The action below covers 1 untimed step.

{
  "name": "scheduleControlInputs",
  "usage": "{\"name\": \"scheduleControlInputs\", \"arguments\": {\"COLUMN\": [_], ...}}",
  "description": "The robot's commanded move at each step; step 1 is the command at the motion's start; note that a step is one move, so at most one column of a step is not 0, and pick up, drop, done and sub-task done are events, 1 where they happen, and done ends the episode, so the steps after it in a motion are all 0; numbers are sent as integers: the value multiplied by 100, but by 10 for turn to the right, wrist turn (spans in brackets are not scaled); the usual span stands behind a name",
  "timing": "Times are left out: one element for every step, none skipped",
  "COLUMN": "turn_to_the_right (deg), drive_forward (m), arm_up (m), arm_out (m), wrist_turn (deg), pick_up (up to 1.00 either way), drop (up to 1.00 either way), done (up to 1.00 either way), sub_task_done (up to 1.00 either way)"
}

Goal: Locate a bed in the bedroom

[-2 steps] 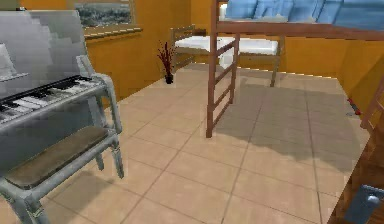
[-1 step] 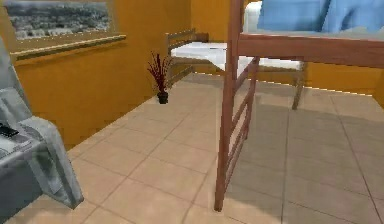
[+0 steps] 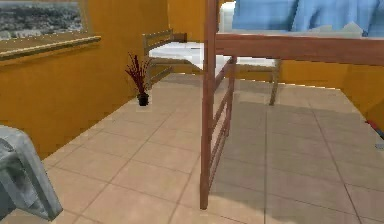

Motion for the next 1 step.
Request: {"name": "scheduleControlInputs", "arguments": {"turn_to_the_right": [0], "drive_forward": [10], "arm_up": [0], "arm_out": [0], "wrist_turn": [0], "pick_up": [0], "drop": [0], "done": [0], "sub_task_done": [0]}}
